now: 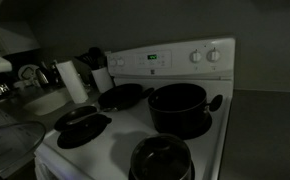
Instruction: Take the lid from the pot on the right back stove plate and put it on the stove
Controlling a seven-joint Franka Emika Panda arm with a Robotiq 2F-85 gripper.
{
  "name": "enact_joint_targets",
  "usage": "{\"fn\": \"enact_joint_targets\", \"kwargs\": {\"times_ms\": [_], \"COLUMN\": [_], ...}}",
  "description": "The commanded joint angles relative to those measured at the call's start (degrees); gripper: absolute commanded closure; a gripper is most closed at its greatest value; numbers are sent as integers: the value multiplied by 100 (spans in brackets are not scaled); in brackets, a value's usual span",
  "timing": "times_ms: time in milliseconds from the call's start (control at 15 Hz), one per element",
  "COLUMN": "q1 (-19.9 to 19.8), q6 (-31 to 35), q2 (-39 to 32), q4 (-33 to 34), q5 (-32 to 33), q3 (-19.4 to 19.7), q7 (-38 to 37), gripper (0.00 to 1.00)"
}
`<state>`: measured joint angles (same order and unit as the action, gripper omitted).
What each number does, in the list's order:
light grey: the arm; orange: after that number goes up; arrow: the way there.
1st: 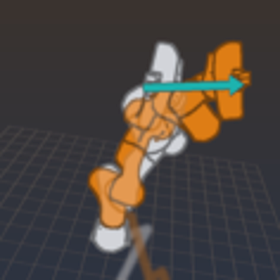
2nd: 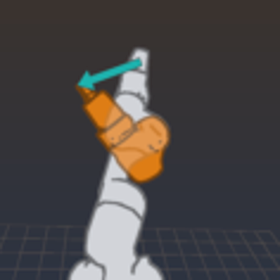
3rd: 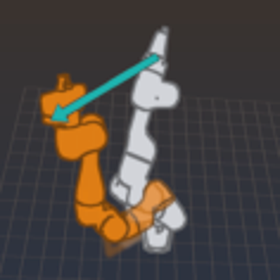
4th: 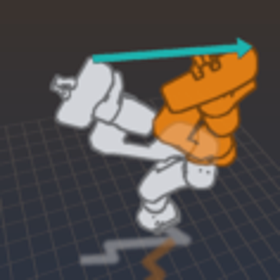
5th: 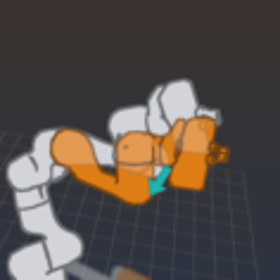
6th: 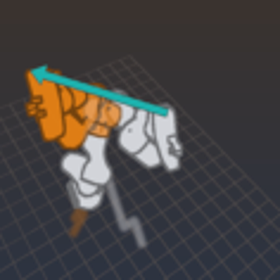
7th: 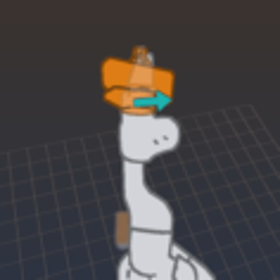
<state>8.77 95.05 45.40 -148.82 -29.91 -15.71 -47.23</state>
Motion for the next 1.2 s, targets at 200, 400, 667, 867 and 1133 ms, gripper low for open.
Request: {"fn": "enact_joint_targets", "kwargs": {"times_ms": [200,400,667,867,1133], "q1": [-122,-373,-716,-859,-851], "q6": [-29,60,593,1433,2463], "q2": [-35,-189,-638,-1147,-1830], "q4": [-730,-949,-1046,-1031,-938], "q5": [-614,-250,723,1278,1438], "q3": [153,168,102,184,387], "q7": [525,727,1069,1351,1664], "gripper": [86,86,86,86,86]}}
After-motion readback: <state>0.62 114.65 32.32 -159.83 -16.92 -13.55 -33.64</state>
